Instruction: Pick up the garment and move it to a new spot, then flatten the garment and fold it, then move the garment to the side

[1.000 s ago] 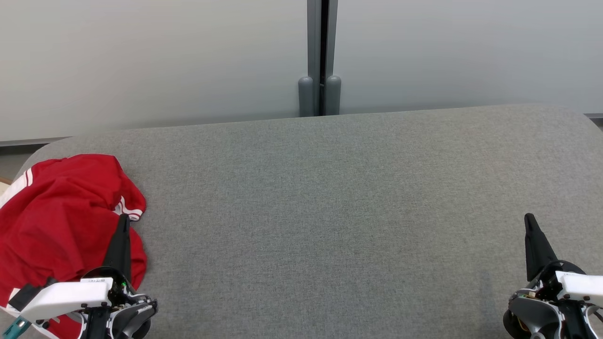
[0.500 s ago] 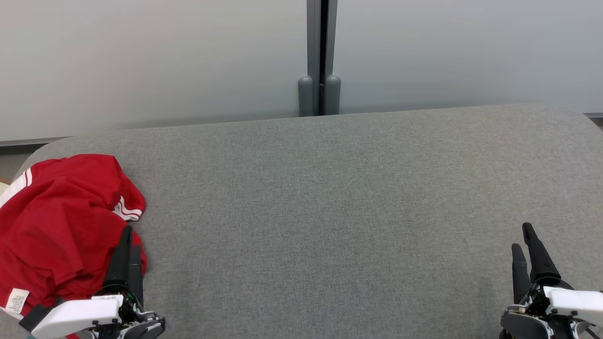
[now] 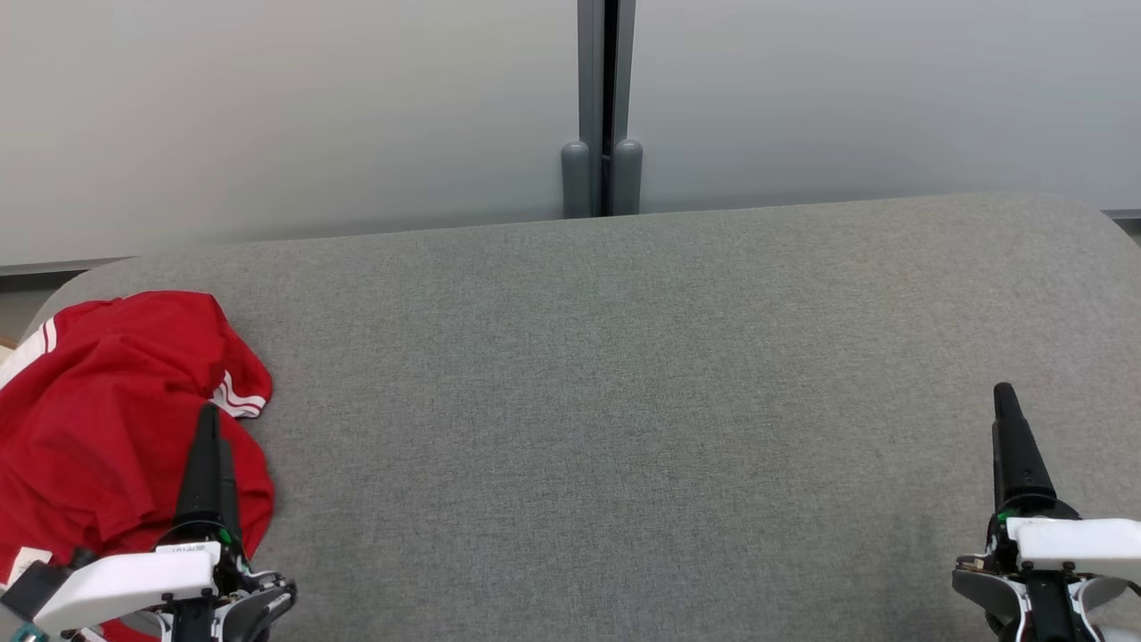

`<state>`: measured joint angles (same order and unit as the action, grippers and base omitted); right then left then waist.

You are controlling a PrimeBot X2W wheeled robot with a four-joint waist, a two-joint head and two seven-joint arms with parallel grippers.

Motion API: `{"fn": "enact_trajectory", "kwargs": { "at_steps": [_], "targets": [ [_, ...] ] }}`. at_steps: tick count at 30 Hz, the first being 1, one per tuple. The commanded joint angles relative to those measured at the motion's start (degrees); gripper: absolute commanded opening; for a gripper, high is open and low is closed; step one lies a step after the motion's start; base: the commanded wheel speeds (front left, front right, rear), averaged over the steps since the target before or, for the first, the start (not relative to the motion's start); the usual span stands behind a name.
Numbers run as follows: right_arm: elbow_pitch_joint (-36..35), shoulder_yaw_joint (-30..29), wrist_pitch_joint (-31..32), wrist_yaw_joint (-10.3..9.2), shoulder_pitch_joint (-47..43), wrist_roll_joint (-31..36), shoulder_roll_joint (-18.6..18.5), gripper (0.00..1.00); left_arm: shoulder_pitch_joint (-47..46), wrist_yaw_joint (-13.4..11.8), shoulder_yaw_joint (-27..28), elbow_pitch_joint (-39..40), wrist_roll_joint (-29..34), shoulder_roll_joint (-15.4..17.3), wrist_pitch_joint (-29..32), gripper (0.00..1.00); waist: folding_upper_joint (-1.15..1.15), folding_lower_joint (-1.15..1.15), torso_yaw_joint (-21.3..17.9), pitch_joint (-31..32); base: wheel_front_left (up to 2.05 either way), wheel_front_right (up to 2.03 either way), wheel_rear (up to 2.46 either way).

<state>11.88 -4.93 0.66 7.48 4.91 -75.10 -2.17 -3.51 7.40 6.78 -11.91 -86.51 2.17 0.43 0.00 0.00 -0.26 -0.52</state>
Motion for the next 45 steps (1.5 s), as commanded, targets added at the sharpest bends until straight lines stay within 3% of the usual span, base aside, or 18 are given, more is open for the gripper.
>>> {"fn": "enact_trajectory", "kwargs": {
  "at_steps": [1,15,28,45],
  "targets": [
    [-1.2,0.4,-0.6,0.0,1.4,2.5,-0.5,1.0,-1.6,0.0,-0.7,0.9,0.5,0.4,-0.4,1.0,0.0,0.0,0.0,0.0,0.0,0.0,0.0],
    [-7.3,3.4,-3.7,0.01,2.4,24.5,-0.6,1.0,-2.8,0.1,2.0,8.1,15.7,0.5,-3.5,1.0,0.0,0.0,-0.2,-0.2,0.0,0.0,0.0],
    [-7.6,6.3,-6.2,0.01,1.9,42.7,-1.0,1.0,-1.6,0.1,-4.4,10.7,37.5,0.6,-6.0,1.0,0.0,0.0,-0.2,-0.2,0.0,0.0,0.0],
    [-6.0,7.9,-9.1,0.01,1.3,59.5,-0.7,1.0,-0.6,-6.2,-11.7,8.3,58.2,0.9,-8.8,1.0,0.0,0.0,-0.6,-0.8,0.0,0.0,0.0]
  ]
}}
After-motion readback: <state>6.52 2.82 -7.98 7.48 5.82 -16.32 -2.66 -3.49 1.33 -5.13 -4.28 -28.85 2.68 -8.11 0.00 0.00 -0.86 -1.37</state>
